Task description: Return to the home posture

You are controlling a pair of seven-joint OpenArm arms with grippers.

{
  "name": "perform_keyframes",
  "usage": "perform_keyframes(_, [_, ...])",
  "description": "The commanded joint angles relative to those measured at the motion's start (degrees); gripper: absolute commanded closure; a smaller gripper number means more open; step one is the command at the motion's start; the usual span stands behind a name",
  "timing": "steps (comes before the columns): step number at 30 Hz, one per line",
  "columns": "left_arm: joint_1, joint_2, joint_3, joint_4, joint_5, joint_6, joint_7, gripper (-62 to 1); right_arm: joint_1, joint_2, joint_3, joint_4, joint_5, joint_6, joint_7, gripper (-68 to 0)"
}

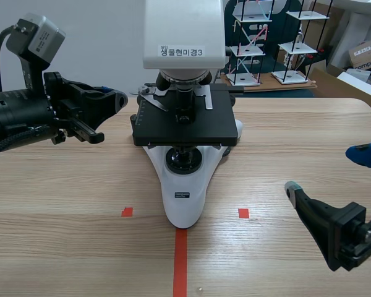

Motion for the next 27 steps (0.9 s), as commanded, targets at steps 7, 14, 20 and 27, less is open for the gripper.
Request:
perform_keyframes(7, [-0.7,0.1,-0.1,0.7,-0.3,-0.1,-0.6,-3.8,-0.1,0.6,0.4,0.8,0.6,-0.2,0.9,-67.9])
perform_keyframes(14, [-0.7,0.1,-0.1,0.7,-0.3,-0.1,-0.6,-3.8,-0.1,0.6,0.4,0.8,0.6,-0.2,0.9,-67.9])
perform_keyframes(20, [-0.7,0.1,-0.1,0.7,-0.4,-0.1,-0.6,-3.8,-0.1,0.6,0.4,0.8,0.6,-0.2,0.9,-67.9])
perform_keyframes(27, [0.1,-0.1,-0.1,0.7,-0.3,-0.1,-0.7,-3.9,-0.1,0.6,0.4,0.8,0.6,-0.2,0.9,-67.9])
